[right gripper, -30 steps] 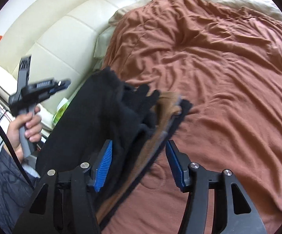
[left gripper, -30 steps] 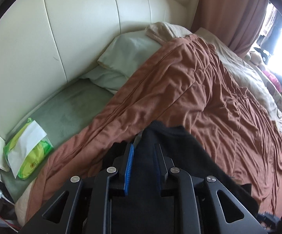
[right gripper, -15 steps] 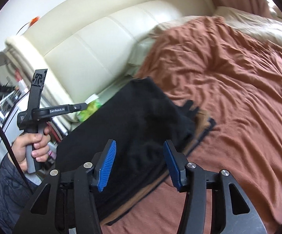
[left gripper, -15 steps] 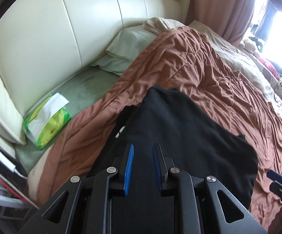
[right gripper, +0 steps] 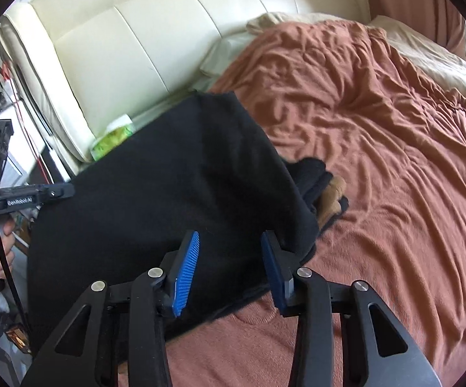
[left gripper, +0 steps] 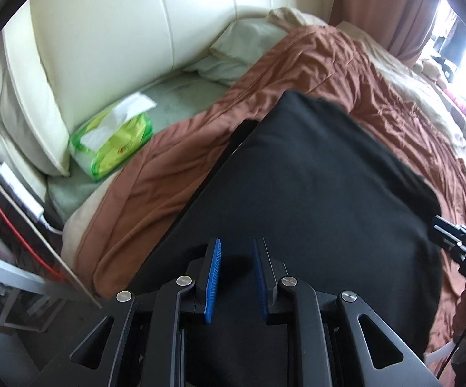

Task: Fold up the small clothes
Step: 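Lower the sweatshirt onto the stack and open both grippers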

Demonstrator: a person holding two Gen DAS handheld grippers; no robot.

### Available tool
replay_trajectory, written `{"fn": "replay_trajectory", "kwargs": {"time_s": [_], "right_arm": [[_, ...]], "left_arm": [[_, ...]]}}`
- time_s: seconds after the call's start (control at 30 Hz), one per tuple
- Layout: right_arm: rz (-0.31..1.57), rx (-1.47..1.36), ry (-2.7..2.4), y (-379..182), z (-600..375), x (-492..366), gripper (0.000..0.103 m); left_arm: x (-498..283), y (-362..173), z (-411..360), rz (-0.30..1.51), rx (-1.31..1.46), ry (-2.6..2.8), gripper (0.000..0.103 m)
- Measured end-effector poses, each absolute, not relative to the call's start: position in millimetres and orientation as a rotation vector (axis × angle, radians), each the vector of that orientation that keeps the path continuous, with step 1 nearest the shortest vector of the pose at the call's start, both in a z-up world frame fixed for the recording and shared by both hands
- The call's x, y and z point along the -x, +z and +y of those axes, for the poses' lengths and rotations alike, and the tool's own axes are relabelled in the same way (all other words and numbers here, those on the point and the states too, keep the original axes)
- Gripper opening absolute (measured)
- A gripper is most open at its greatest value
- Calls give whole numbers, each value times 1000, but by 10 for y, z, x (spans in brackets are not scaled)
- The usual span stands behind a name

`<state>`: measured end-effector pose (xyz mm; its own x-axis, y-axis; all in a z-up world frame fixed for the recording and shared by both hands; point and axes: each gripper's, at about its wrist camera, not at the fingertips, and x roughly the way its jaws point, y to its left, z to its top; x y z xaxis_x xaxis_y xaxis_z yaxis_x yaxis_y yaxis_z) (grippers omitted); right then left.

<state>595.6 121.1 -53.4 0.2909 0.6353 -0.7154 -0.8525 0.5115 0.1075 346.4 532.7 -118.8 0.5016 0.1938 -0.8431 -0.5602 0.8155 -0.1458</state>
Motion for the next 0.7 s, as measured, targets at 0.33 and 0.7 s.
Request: {"fn": "replay_trajectory", "kwargs": {"time_s": [0.33,0.7], "right_arm": [[731,402,1022,-221,1222,-5424,33],[763,435,1252,-222,1293,-4719,33]], "left_arm": [[-3146,-1146,5166,963,357,567,22],[-3138,-1033,4630,888,378,386,21]]}}
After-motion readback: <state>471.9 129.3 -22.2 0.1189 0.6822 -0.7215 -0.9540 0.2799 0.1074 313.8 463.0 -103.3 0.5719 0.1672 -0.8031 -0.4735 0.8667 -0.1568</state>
